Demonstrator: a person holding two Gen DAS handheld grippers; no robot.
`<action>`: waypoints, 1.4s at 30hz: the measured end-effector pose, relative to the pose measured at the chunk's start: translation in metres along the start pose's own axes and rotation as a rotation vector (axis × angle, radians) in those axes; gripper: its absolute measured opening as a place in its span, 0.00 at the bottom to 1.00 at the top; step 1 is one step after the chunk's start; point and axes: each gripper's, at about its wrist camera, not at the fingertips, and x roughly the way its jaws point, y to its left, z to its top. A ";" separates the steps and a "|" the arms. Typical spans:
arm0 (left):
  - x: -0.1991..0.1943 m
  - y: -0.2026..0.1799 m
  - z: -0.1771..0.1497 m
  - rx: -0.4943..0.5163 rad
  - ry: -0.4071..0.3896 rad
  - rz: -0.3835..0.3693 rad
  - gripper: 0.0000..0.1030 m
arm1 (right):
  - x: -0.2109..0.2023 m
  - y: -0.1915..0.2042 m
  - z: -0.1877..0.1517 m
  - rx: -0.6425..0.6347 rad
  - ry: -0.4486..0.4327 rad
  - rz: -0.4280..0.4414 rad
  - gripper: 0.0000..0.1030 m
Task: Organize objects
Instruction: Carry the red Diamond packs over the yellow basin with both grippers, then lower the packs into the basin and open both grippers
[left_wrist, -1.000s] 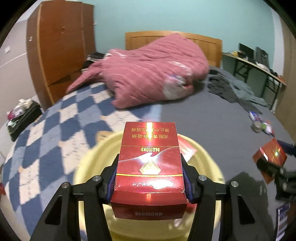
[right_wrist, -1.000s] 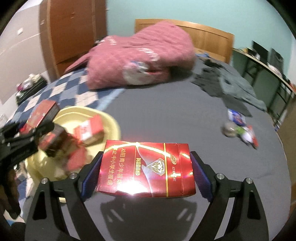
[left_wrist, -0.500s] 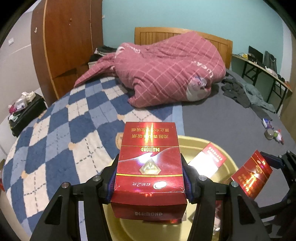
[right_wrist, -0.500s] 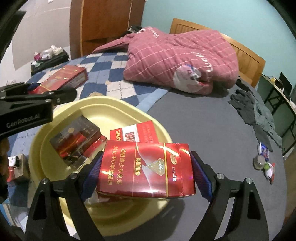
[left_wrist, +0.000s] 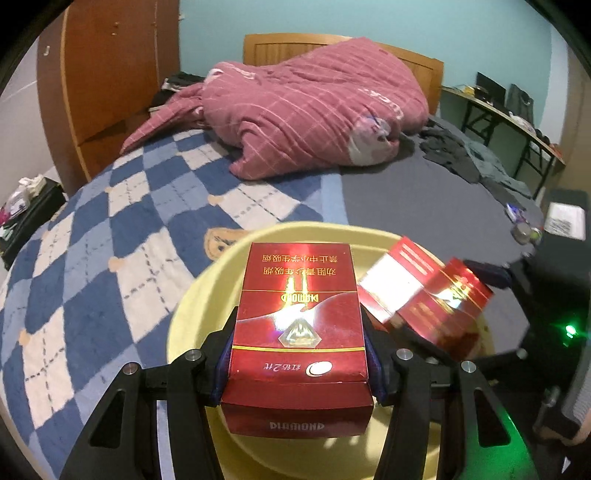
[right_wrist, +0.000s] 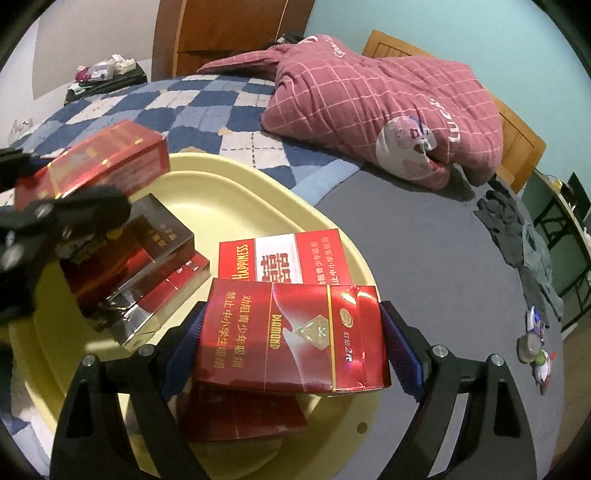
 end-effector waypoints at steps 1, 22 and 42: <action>0.002 -0.002 -0.002 0.013 0.007 0.003 0.54 | 0.001 0.002 0.000 -0.010 -0.002 -0.006 0.86; 0.019 -0.014 -0.015 0.004 0.053 -0.014 0.54 | 0.012 0.011 -0.001 -0.029 -0.021 -0.014 0.86; 0.016 -0.010 -0.016 -0.019 0.049 -0.015 0.54 | 0.006 0.011 -0.002 -0.023 -0.034 0.002 0.87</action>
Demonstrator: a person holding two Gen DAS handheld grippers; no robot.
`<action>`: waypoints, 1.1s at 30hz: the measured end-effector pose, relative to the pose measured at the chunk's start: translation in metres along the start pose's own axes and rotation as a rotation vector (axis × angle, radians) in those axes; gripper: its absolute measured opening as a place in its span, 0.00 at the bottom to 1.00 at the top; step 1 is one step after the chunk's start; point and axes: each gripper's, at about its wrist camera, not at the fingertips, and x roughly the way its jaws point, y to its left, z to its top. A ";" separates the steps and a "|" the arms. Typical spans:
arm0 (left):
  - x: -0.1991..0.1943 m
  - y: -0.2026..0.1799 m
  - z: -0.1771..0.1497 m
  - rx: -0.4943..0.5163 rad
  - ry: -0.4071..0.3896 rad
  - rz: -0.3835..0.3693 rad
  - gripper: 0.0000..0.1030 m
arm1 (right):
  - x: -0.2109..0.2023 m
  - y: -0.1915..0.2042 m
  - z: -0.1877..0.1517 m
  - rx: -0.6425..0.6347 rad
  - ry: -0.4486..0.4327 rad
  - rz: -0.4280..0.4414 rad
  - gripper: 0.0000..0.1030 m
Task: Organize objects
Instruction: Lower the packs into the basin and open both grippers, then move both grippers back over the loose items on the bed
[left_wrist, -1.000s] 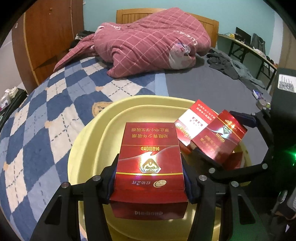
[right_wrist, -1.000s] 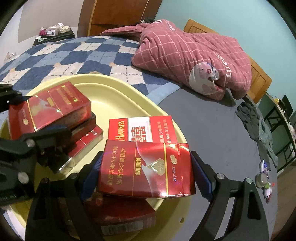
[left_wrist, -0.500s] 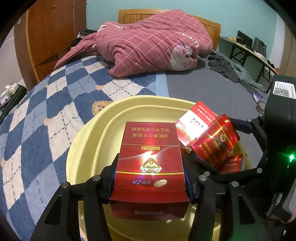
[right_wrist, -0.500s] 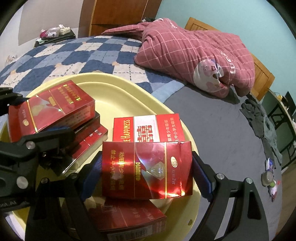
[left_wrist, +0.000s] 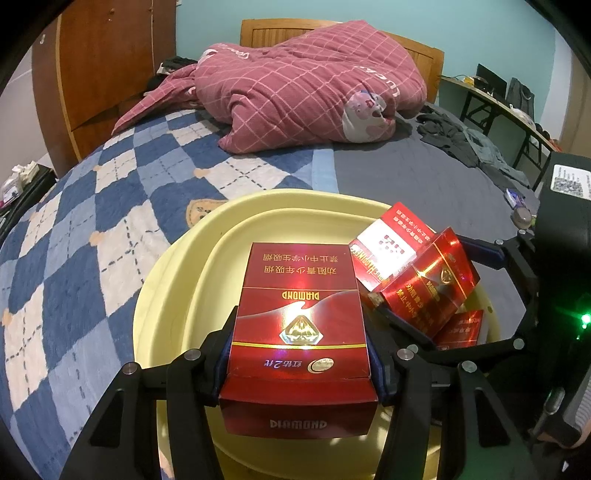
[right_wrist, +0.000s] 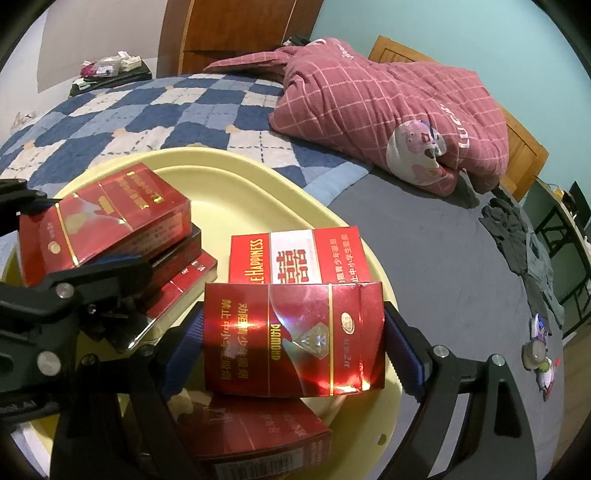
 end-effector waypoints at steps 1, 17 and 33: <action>0.000 0.000 0.000 0.002 0.001 0.000 0.54 | -0.001 0.001 0.000 -0.003 -0.004 0.000 0.88; -0.036 0.003 0.010 -0.084 -0.064 0.003 1.00 | -0.030 -0.018 0.002 0.049 -0.035 -0.006 1.00; -0.062 -0.094 0.037 0.011 -0.102 -0.041 1.00 | -0.093 -0.127 -0.045 0.223 -0.064 -0.116 1.00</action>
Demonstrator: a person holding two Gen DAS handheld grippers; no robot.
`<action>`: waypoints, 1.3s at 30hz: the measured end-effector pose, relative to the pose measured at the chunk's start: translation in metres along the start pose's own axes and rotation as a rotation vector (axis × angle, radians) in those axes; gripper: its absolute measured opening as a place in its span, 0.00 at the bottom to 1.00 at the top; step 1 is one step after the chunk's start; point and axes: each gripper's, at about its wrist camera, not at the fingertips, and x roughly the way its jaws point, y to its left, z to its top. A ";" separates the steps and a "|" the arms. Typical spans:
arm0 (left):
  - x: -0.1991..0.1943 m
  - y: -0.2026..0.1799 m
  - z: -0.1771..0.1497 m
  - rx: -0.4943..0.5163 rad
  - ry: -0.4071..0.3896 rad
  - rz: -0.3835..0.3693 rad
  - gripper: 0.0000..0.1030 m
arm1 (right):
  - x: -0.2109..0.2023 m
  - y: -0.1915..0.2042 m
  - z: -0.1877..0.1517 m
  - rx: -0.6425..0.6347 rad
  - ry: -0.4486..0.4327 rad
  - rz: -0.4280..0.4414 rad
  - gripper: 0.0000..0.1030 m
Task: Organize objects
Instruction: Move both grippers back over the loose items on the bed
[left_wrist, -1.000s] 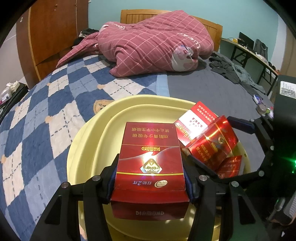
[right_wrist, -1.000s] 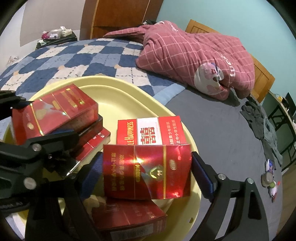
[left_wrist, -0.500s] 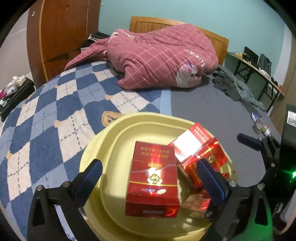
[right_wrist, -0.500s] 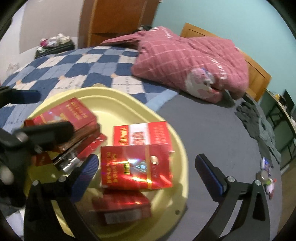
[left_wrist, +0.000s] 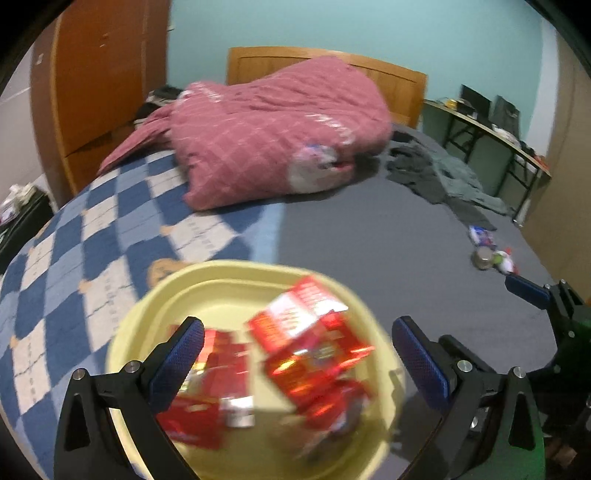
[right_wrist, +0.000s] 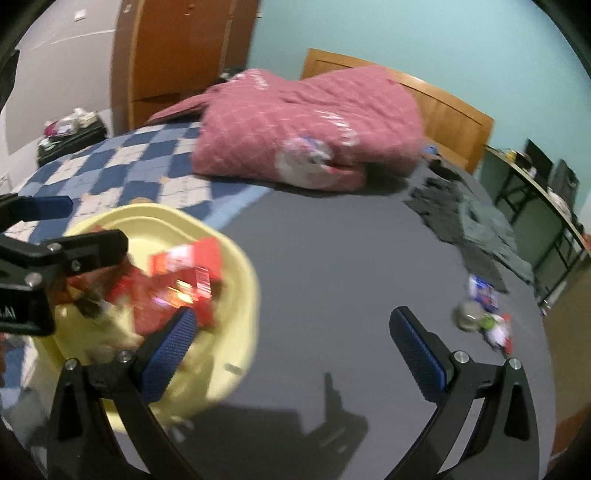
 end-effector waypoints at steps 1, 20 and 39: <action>0.001 -0.010 0.001 0.009 -0.004 -0.011 1.00 | -0.001 -0.014 -0.004 0.016 0.003 -0.013 1.00; 0.129 -0.200 0.011 0.189 0.042 -0.251 1.00 | 0.013 -0.276 -0.096 0.130 0.012 -0.205 1.00; 0.264 -0.300 0.030 0.485 0.022 -0.381 1.00 | 0.100 -0.325 -0.095 0.024 0.034 -0.041 0.88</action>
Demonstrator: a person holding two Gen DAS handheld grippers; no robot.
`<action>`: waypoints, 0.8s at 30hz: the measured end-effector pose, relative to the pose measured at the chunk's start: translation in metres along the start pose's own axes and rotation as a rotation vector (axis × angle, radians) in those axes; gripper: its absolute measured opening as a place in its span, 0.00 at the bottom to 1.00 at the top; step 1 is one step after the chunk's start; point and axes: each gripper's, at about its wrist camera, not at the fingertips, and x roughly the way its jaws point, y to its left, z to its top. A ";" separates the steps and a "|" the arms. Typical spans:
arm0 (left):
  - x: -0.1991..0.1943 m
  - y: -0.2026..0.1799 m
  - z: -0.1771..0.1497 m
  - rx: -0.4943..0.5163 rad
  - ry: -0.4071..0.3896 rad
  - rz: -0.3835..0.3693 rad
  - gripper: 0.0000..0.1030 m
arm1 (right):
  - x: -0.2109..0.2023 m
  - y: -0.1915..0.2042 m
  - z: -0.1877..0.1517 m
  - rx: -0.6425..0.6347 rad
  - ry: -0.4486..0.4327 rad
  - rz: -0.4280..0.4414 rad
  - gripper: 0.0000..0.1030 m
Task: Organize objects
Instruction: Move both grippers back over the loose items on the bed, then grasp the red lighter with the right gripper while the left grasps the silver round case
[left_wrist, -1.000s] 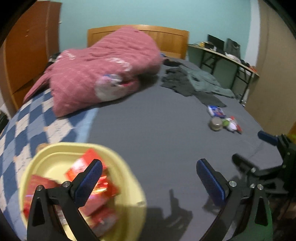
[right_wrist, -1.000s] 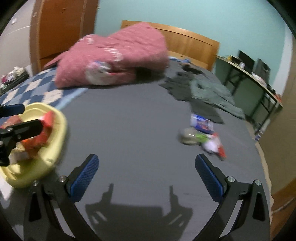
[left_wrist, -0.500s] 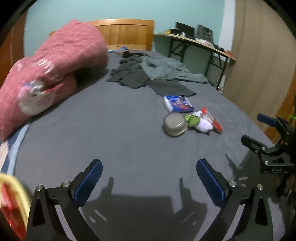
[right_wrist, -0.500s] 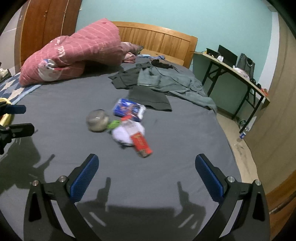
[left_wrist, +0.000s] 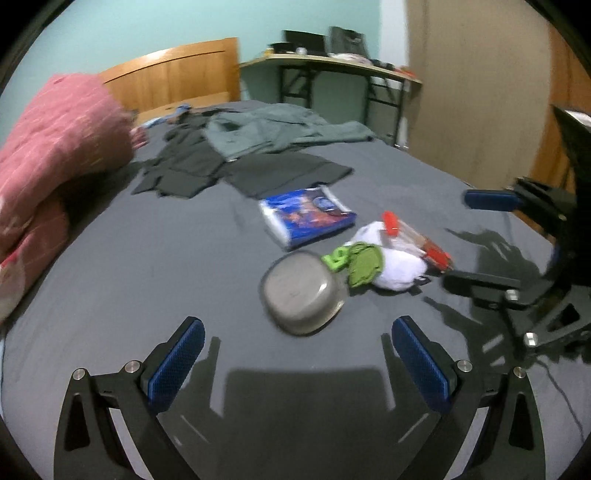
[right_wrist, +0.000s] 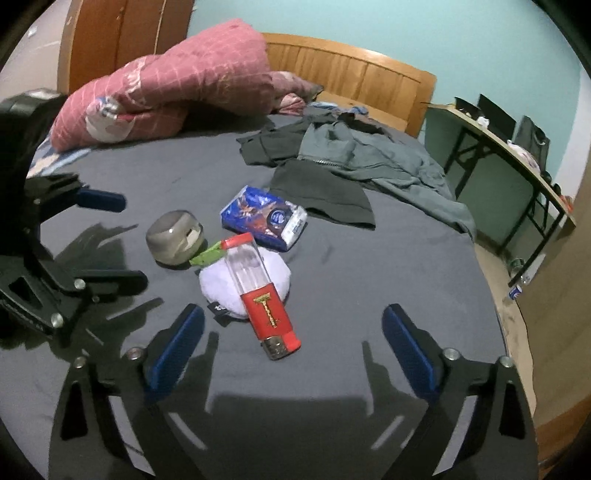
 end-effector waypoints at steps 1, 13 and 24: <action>0.002 -0.001 0.003 0.023 -0.009 -0.005 1.00 | 0.004 0.000 0.000 -0.004 0.011 0.008 0.85; 0.034 0.012 0.018 0.008 0.036 -0.082 0.90 | 0.023 -0.003 0.001 -0.001 0.049 0.112 0.49; 0.044 0.018 0.023 -0.024 0.064 -0.109 0.50 | 0.019 -0.006 0.000 0.020 0.030 0.150 0.23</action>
